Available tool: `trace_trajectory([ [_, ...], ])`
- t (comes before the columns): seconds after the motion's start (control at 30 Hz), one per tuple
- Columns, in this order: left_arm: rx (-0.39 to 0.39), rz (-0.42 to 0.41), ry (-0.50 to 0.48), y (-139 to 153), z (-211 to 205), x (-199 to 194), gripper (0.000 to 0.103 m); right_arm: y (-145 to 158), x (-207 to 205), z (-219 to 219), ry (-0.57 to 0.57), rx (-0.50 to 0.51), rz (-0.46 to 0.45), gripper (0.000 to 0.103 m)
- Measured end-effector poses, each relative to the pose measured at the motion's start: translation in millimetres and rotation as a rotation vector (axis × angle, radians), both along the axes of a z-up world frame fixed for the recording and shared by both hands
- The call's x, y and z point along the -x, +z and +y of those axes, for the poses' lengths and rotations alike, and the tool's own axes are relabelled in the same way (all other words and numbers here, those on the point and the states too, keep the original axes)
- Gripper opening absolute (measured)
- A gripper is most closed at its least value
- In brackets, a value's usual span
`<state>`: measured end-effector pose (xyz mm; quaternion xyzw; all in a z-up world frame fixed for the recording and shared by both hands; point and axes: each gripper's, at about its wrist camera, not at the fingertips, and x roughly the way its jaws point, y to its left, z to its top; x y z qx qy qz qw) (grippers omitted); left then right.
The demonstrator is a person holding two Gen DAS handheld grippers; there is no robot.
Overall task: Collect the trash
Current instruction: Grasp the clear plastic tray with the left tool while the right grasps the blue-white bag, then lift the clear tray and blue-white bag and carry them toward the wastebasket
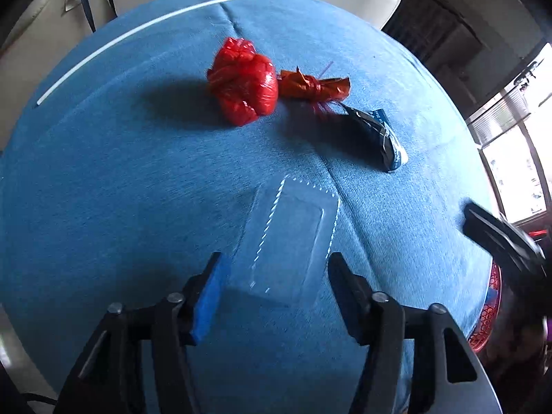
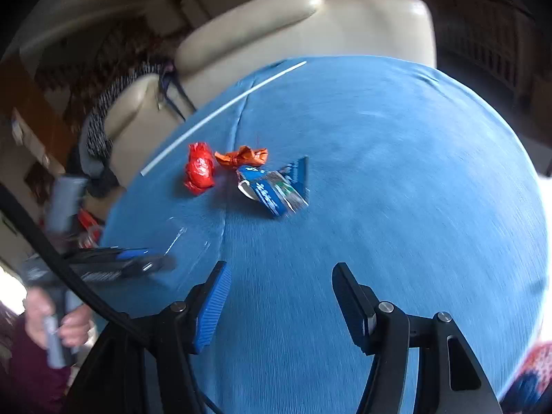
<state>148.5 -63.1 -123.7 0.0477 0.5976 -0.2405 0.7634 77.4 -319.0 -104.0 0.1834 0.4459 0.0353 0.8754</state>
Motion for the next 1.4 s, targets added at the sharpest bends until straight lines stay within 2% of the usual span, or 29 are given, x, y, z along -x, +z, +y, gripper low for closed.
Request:
trace_trajectory([
  [0.17,0.021,-0.031,-0.006,-3,26,12,0.064,-11,-49,23,0.064,0.104,-0.002,0.065],
  [0.4,0.023,-0.082,-0.035,-5,11,19,0.064,-34,-96,38,0.133,0.209,0.020,0.064],
  [0.43,0.019,-0.086,-0.035,-5,10,21,0.064,-37,-100,39,0.140,0.215,0.027,0.059],
  [0.47,0.009,-0.091,-0.031,-7,8,22,0.064,-39,-102,40,0.143,0.221,0.032,0.045],
  [0.5,0.004,-0.095,-0.029,-8,7,23,0.064,-40,-103,40,0.139,0.244,0.026,0.036],
  [0.53,0.003,-0.100,-0.028,-4,0,20,0.062,-39,-103,40,0.136,0.250,0.025,0.036],
  [0.57,0.006,-0.105,-0.028,-5,0,20,0.053,-38,-102,38,0.126,0.231,0.024,0.036],
  [0.6,0.006,-0.109,-0.026,-8,-6,18,0.052,-38,-102,36,0.116,0.213,0.023,0.036],
  [0.73,-0.003,-0.140,-0.023,-9,-11,19,0.052,-35,-91,30,0.087,0.172,0.012,0.036],
  [0.93,-0.030,-0.197,-0.028,-2,-18,34,0.051,-23,-49,7,0.020,0.058,-0.028,0.036],
  [1.1,-0.007,-0.209,-0.009,6,-16,52,0.051,-13,-3,-10,-0.016,-0.014,-0.054,0.036],
  [1.4,0.033,-0.257,0.005,34,-27,84,0.051,9,67,-27,-0.067,-0.084,-0.126,0.036],
])
